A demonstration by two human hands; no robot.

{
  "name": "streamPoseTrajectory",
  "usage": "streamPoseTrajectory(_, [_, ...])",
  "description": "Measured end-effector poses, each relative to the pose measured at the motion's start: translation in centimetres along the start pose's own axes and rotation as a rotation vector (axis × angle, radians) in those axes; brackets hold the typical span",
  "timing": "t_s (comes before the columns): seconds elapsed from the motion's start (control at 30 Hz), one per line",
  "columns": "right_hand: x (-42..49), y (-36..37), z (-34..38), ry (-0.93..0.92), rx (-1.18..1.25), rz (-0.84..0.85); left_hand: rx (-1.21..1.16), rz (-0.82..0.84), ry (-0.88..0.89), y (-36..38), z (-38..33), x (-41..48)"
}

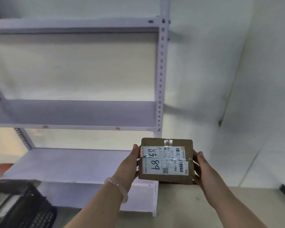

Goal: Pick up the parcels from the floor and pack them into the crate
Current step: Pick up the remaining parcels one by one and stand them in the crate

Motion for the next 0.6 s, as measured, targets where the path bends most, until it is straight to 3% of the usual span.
streamPoseTrajectory(0.2, [-1.7, 11.2, -2.5, 0.029, -0.074, 0.002, 0.071, -0.027, 0.002, -10.9, -0.1, -2.4])
streamPoseTrajectory(0.47, [-5.8, 27.6, -13.9, 0.109, -0.022, -0.057, 0.069, 0.013, -0.064, -28.6, 5.7, -4.3])
streamPoseTrajectory(0.6, [-6.2, 34.2, -16.1, 0.122, -0.013, -0.086, 0.011, 0.083, -0.076, -34.6, 7.6, -5.6])
Point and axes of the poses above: each hand's wrist, its own x-axis towards the middle knuckle, its own y-axis out of the palm, z = x × y, the point moved 6 cm from there along x, towards the middle knuckle, and after that the axes turned 12 degrees about x, right-handed, at the moved point
